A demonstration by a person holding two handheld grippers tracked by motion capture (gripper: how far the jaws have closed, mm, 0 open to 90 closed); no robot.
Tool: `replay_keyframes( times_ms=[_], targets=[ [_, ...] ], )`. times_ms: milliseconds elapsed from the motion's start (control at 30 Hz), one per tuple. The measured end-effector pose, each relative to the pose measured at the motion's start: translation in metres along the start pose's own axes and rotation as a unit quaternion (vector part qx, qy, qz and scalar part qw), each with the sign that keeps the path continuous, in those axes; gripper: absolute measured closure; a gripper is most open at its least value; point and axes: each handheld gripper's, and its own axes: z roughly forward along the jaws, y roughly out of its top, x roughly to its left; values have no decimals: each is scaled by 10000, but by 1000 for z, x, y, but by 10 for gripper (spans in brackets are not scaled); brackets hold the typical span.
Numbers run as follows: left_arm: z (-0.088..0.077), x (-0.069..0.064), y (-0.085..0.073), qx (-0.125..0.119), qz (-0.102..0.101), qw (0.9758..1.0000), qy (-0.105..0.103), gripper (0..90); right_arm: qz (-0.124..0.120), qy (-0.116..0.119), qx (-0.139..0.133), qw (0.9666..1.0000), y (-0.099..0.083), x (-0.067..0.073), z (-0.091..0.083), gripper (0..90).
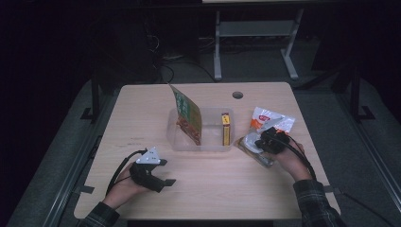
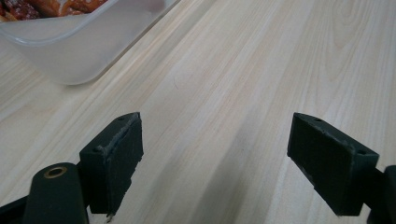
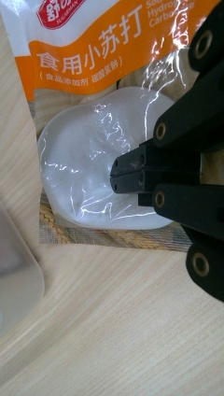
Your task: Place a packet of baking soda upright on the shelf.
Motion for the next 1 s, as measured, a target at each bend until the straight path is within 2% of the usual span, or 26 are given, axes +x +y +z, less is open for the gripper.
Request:
replay_keyframes(
  times_ms=[133,200,400,633,833,1000],
  targets=[
    [1,-1,0,2,26,10000,-14,178,86,290,16,9995,-1,0,-1,900],
    [0,0,0,-4,20,10000,-12,178,79,351,54,9993,-2,4,-3,900],
    [-1,0,0,-50,10,10000,7,178,-94,555,59,9984,-9,19,-10,900],
    [0,0,0,-47,16,10000,6,178,-324,739,72,9967,-17,44,-19,900],
    [0,-1,0,-34,31,10000,5,178,-490,1034,69,9934,-21,67,-25,900],
    [0,-1,0,-47,32,10000,-3,178,-670,1361,35,9884,-20,83,-25,900]
  ],
)
